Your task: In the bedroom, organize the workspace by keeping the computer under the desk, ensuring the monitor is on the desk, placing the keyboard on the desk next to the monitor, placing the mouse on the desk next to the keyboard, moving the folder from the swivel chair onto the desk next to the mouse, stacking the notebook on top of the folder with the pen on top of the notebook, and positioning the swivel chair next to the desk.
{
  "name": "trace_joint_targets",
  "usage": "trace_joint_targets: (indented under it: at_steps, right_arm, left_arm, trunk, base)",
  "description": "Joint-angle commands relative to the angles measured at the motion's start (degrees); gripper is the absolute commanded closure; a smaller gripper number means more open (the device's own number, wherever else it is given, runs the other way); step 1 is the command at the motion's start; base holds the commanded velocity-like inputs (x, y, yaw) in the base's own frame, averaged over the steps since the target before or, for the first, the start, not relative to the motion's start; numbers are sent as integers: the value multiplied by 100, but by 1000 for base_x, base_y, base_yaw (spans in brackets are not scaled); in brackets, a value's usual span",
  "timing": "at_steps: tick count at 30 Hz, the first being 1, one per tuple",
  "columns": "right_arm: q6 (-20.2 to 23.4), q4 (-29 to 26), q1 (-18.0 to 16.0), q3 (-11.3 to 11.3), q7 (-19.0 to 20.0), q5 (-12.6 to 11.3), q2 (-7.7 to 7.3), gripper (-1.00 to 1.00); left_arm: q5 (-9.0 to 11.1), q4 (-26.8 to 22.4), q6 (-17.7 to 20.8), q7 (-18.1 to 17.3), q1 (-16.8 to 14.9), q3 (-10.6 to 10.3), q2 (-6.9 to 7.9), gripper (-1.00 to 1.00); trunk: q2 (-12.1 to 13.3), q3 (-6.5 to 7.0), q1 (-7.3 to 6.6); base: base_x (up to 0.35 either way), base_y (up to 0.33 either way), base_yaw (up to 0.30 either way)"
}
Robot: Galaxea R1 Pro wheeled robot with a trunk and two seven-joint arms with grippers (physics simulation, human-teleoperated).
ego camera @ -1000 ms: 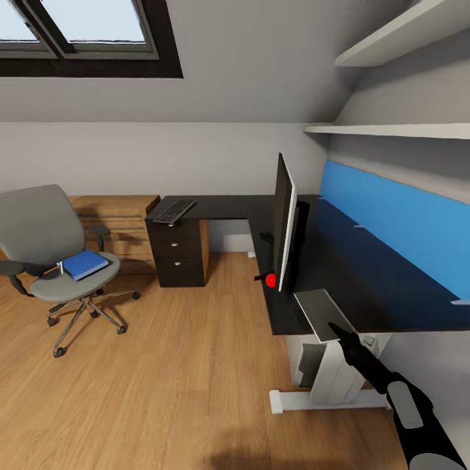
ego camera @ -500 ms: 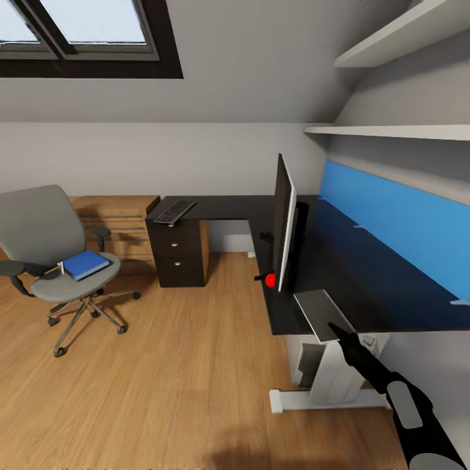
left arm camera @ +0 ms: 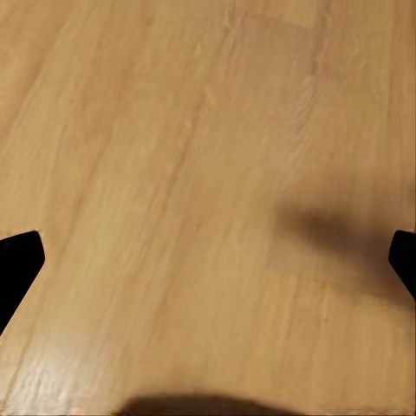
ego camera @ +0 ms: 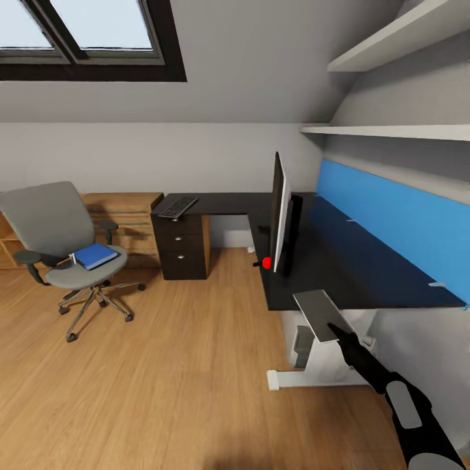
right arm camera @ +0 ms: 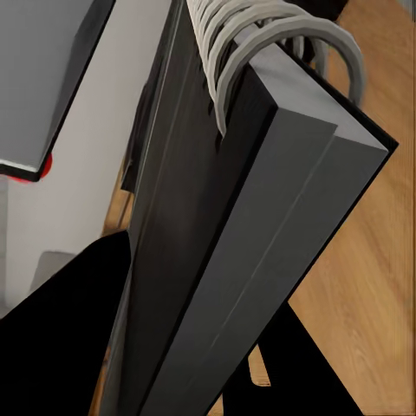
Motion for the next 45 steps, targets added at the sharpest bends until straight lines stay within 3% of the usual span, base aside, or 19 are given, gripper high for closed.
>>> trace_joint_targets:
  at_steps: [1,15,28,35,45]
  right_arm:
    - [45,0,-5,-13,7,-36,1,100]
    - [24,3,-5,34,9,-10,17,100]
    - [-168,3,-5,699,11,-3,27,100]
    - [-462,0,-5,1441,21,-17,36,100]
    - [-583,3,-5,1641,41,-44,32,100]
  left_arm:
    - [-4,2,-17,27,-3,-10,-1,-100]
    - [-4,2,-17,20,-3,-11,-1,-100]
    - [-9,2,-17,22,-3,-12,-1,-100]
    - [-17,9,-17,19,-3,-17,-1,-100]
    - [-5,11,-17,19,-3,-11,-1,-100]
  trunk:
    - [-3,-5,-4]
    - [-3,-5,-4]
    - [-3,-5,-4]
    - [-3,-5,-4]
    - [-3,-5,-4]
  base:
    - [-327,72,0]
    - [-200,235,0]
    - [0,313,0]
    - [130,180,0]
    - [19,22,0]
